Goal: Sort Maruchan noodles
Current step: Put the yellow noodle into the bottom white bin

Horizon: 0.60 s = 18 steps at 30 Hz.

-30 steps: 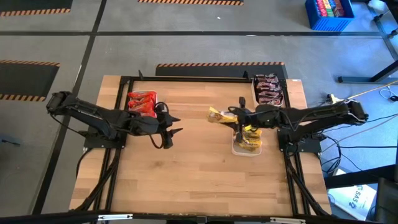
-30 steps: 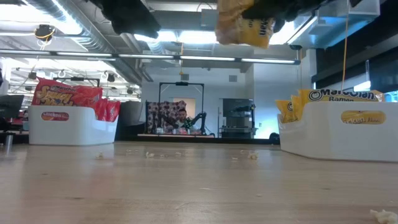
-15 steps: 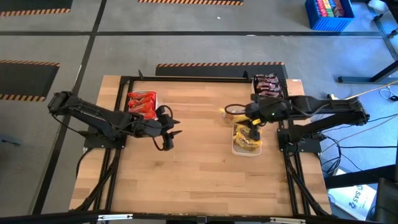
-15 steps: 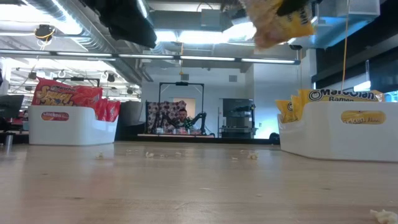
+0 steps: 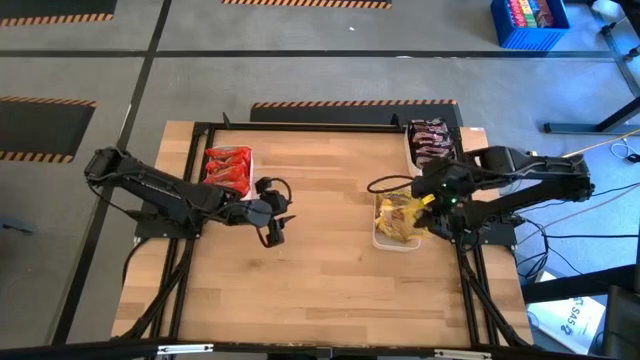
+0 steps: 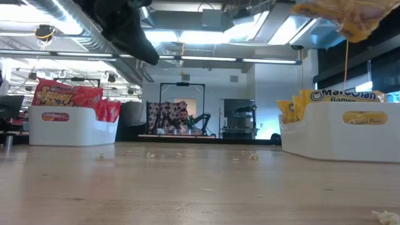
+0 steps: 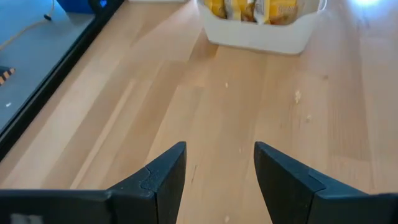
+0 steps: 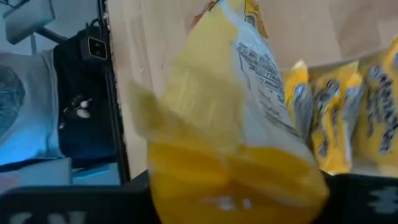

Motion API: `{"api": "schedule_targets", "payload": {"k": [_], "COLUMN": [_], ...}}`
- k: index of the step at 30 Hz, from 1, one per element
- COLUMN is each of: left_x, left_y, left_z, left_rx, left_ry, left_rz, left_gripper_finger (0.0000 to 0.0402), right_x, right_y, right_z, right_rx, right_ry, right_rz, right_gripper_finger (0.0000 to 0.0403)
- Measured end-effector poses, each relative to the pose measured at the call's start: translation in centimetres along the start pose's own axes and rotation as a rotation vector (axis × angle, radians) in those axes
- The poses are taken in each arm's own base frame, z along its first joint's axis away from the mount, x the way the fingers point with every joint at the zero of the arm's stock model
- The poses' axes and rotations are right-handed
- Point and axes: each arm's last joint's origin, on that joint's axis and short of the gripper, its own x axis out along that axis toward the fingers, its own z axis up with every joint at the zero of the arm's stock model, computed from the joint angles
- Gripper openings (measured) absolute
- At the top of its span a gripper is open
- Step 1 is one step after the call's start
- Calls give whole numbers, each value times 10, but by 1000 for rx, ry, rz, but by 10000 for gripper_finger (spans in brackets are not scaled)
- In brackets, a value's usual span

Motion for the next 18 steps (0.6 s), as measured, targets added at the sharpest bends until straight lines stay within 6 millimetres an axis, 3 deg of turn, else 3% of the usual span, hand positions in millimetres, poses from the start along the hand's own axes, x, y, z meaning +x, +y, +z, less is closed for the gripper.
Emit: {"api": "schedule_targets", "payload": {"k": [5, 13, 18], "left_x": [2, 1, 1], "left_y": [-1, -1, -1], "left_z": [0, 0, 0], "left_rx": [0, 2, -1], "left_ry": [0, 2, -2], "left_rz": [1, 1, 2], "left_gripper_finger": [182, 182, 182], "right_x": [7, 23, 28], "right_y": [7, 38, 47], "right_z": [-7, -16, -19], "right_rx": [58, 5, 9], "right_ry": [59, 77, 103], "right_rz": [26, 17, -19], "right_gripper_finger": [119, 121, 117]}}
